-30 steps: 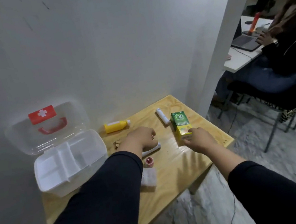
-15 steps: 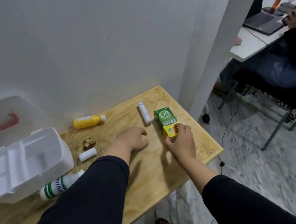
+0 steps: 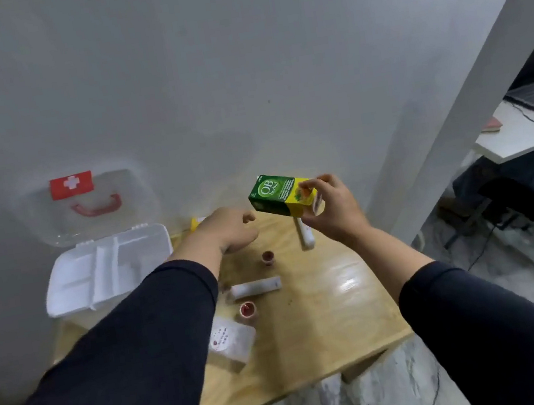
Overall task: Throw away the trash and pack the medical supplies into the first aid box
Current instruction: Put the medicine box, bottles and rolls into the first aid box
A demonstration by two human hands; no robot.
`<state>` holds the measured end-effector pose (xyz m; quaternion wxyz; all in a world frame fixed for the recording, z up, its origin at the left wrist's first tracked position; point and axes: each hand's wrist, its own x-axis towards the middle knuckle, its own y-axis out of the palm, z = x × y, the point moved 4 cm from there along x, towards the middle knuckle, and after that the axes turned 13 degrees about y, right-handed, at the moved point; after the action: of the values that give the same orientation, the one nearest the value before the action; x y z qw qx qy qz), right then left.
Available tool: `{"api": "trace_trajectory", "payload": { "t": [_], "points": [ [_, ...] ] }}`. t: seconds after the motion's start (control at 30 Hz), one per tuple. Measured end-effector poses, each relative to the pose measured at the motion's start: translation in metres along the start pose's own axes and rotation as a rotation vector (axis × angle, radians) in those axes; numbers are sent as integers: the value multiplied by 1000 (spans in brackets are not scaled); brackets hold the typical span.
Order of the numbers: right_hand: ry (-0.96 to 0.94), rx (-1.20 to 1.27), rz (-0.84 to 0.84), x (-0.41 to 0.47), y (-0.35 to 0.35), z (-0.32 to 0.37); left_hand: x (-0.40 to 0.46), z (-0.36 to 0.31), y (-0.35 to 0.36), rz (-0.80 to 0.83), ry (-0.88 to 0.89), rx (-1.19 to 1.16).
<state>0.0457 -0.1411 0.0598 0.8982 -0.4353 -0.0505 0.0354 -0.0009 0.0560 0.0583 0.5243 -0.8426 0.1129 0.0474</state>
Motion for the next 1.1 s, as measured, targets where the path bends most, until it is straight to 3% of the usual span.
{"api": "trace_trajectory", "payload": {
  "t": [0.27, 0.53, 0.77, 1.1],
  "points": [
    [-302, -63, 180, -9, 48, 110, -84, 105, -29, -112, -251, -82],
    [-426, -227, 286, -22, 106, 183, -134, 183, -30, -130, -373, -8],
    [-414, -418, 391, -21, 174, 221, -148, 226, -19, -6, -331, 95],
    [-187, -379, 507, -27, 261, 216, -151, 239, -5, -70, -239, 237]
  ]
}}
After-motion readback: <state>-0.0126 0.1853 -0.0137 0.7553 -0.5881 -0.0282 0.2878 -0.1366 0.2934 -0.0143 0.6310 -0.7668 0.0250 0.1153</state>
